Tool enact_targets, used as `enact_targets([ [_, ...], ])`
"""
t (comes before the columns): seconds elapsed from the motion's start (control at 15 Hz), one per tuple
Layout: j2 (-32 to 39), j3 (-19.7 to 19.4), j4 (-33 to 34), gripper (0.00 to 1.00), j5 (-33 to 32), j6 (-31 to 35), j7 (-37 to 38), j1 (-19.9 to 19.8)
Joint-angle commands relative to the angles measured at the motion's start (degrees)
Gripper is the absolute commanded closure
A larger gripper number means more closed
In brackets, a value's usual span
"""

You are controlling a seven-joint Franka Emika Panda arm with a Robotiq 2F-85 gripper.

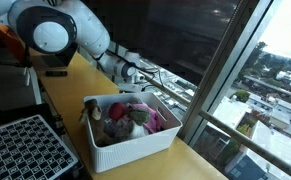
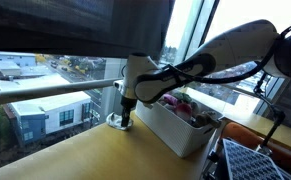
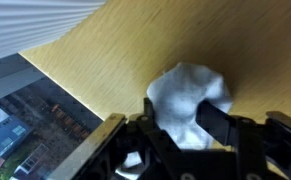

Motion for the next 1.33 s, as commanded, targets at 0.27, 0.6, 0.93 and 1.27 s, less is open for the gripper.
enact_targets([
  [0.27,-17.6,0.4,-22.2,1.00,1.4,1.7,4.9,-2.4],
  [0.6,-31.6,1.4,-33.9,0.99,1.8,6.5,5.2,-3.6],
  [0.93,-43.2,-0.5,-38.9,0.99,3.6,9.0,4.0,-8.0],
  [1.27,-51.9,-3.4,-48.8,0.99,8.5,10.0,-0.1,-15.4],
])
